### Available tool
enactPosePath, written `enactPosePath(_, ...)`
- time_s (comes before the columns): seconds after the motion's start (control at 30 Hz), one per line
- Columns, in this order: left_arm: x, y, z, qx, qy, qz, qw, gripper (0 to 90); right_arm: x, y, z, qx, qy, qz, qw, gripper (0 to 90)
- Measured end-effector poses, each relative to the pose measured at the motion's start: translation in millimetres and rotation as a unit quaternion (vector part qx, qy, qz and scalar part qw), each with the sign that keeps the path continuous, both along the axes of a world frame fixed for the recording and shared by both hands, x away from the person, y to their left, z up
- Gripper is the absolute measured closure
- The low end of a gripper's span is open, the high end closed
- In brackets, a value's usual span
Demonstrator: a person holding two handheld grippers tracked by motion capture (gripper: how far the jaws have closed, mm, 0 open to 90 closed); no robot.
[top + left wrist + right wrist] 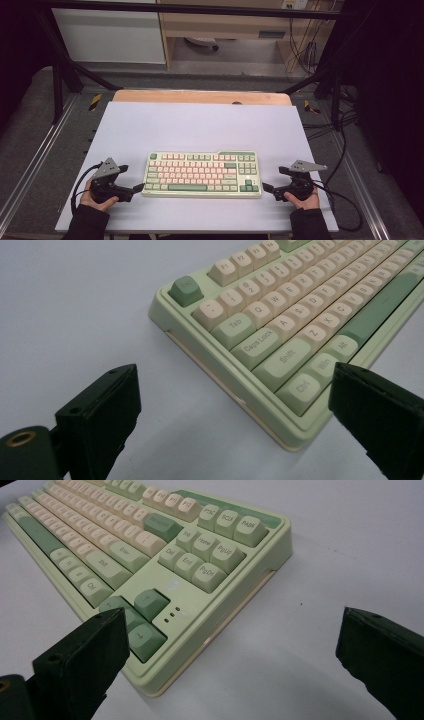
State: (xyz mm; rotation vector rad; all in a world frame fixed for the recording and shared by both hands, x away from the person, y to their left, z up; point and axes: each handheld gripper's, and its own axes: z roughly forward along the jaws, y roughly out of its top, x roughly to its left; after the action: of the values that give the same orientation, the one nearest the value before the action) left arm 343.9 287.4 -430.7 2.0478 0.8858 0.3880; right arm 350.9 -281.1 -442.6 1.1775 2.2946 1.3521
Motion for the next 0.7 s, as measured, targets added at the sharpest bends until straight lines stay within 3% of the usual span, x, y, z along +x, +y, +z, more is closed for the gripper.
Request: enactPosePath(0.7, -2.0, -10.2, 6.7, 0.005, -0.004, -0.004, 1.0, 7.4, 0.6, 1.3, -1.2, -0.006, 0.004, 0.001, 1.0, 1.3)
